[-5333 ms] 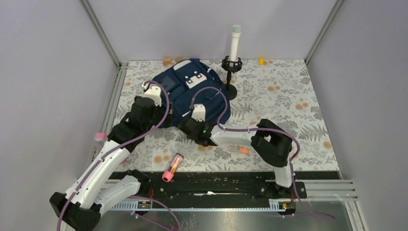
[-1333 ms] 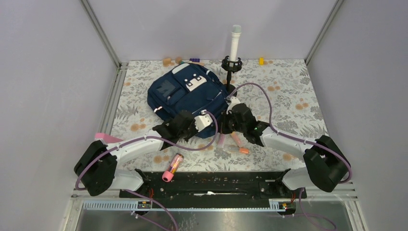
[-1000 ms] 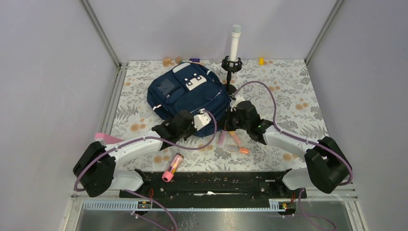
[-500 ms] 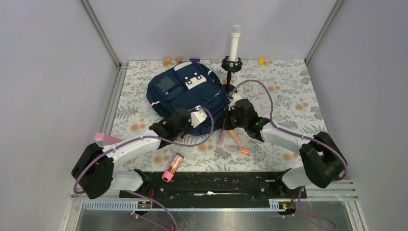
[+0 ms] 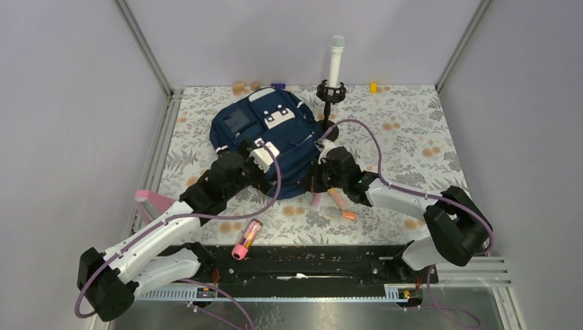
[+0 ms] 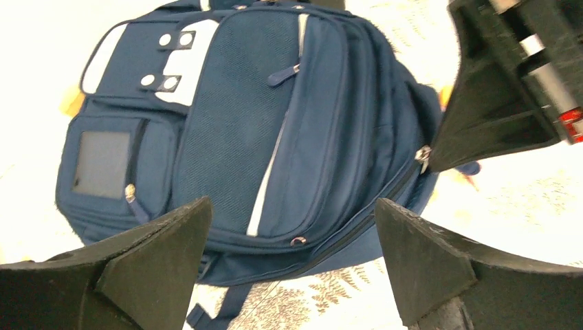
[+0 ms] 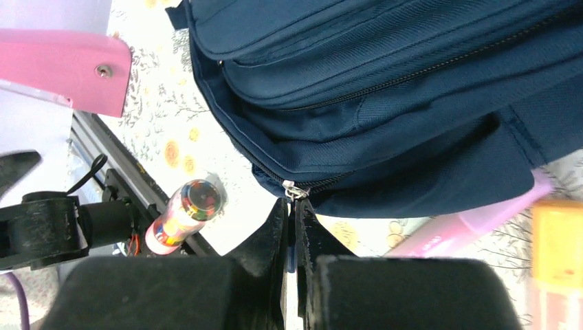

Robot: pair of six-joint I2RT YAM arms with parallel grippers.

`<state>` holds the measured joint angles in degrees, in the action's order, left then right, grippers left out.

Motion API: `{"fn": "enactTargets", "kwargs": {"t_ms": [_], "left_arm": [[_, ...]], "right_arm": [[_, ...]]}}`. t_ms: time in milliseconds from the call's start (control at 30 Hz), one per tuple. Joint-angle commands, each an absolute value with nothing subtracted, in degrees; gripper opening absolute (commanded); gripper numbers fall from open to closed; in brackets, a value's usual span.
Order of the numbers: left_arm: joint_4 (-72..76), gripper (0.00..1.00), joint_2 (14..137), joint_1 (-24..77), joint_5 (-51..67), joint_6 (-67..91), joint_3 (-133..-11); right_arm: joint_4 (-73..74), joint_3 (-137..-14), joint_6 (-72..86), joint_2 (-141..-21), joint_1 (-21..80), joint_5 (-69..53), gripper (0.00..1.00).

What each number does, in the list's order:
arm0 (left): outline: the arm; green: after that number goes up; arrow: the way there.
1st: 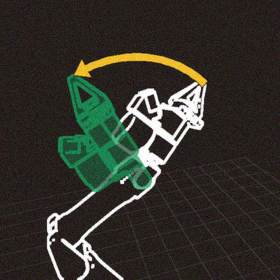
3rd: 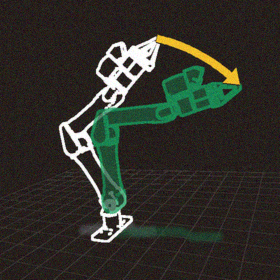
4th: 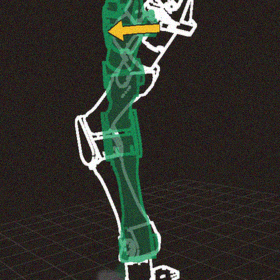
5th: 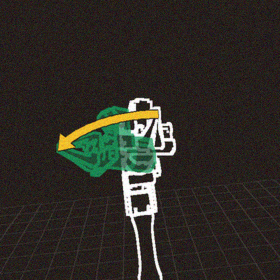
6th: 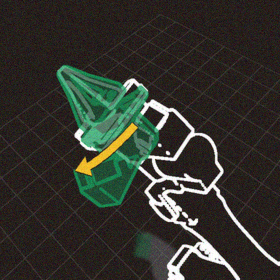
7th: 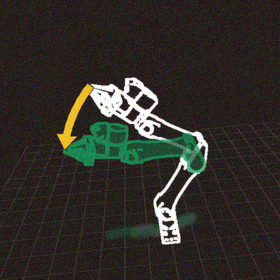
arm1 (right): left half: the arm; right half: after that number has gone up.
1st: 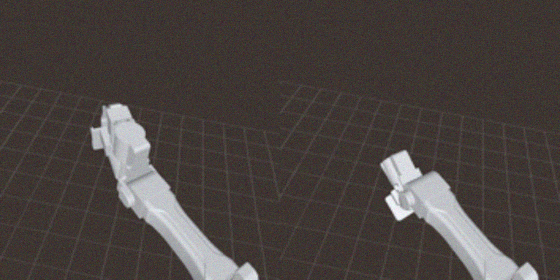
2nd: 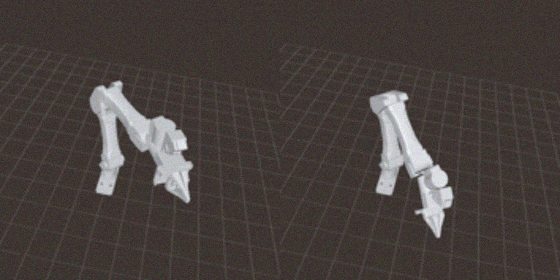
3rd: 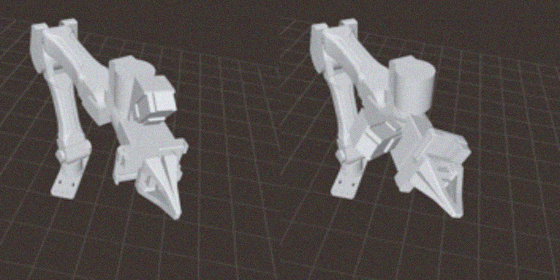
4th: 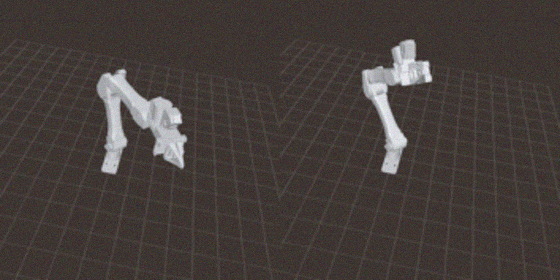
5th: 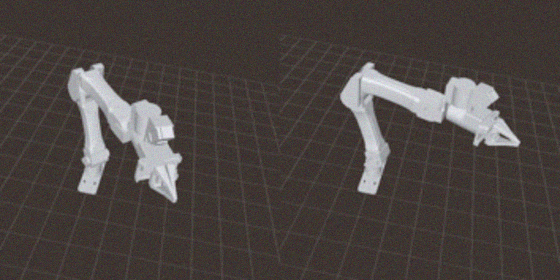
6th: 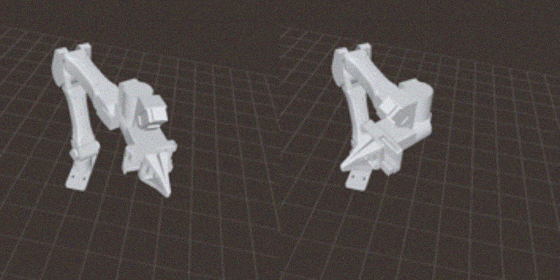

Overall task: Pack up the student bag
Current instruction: Zip the student bag at the center of the board.

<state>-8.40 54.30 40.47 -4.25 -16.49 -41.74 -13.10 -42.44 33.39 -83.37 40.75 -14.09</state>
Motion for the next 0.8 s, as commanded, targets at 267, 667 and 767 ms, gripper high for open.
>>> {"fn": "enactTargets", "kwargs": {"t_ms": [267, 667, 767], "left_arm": [[-11.6, 0.90, 62.0, 40.9, 6.6, -18.9, -42.5], [-10.5, 0.80, 73.9, 41.1, 6.5, -16.7, -45.5], [-9.8, 0.58, 74.9, 41.2, 7.4, -16.0, -45.6]], "right_arm": [[-15.6, -46.1, 35.7, -83.3, 45.8, -12.9, 0.00], [-18.8, -42.9, 37.4, -82.1, 45.8, -13.7, 0.00], [-19.7, -42.4, 37.7, -82.6, 45.8, -14.0, 0.00]]}}
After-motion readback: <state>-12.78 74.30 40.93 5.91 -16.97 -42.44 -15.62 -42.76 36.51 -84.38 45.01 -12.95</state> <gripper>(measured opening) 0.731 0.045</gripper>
